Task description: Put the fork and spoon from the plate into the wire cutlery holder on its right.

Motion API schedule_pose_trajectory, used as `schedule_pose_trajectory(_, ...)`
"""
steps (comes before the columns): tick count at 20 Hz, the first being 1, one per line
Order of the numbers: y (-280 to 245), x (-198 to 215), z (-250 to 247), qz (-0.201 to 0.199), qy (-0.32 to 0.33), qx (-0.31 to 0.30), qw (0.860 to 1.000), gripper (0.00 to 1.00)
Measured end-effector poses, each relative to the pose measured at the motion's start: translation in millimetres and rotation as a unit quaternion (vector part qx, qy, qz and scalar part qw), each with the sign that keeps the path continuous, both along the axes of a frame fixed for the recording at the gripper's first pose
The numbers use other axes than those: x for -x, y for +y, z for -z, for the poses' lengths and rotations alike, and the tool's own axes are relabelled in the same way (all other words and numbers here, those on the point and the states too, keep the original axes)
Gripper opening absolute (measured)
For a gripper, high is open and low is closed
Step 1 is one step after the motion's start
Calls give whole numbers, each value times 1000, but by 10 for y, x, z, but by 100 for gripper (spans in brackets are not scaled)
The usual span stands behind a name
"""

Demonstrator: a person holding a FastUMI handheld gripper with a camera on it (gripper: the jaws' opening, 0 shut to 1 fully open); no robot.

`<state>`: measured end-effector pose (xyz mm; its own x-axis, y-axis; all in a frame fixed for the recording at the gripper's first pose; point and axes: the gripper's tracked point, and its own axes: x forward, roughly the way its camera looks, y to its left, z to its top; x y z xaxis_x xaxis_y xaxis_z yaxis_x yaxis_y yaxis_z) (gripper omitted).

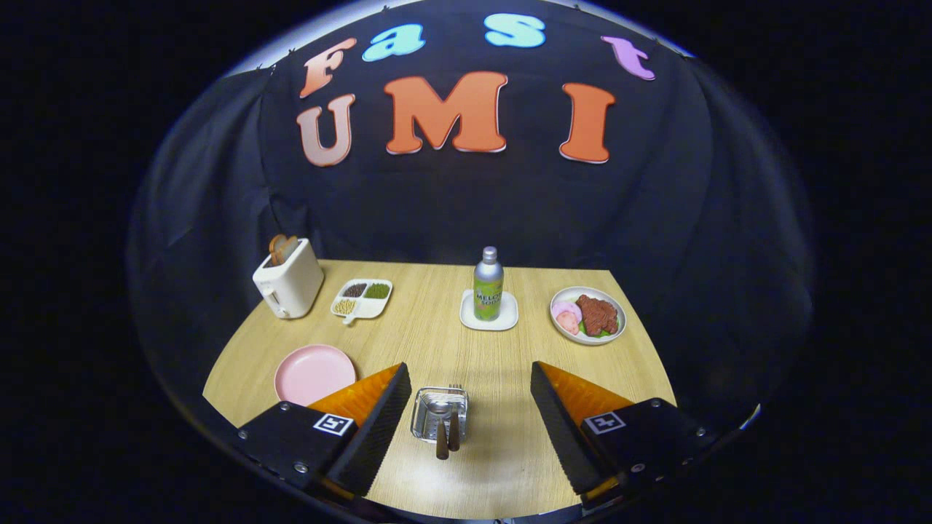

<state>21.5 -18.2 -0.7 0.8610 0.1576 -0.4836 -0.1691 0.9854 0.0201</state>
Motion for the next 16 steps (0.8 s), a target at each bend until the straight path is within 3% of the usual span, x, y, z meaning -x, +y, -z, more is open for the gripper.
schedule_pose_trajectory(4, -237, 173, -145, 30, -62, -32, 997, 99)
schedule_pose_trajectory(7, -218, 307, -227, 31, -88, -73, 993, 98)
schedule_pose_trajectory(16, -295, 532, -354, 29, -148, -71, 986, 98)
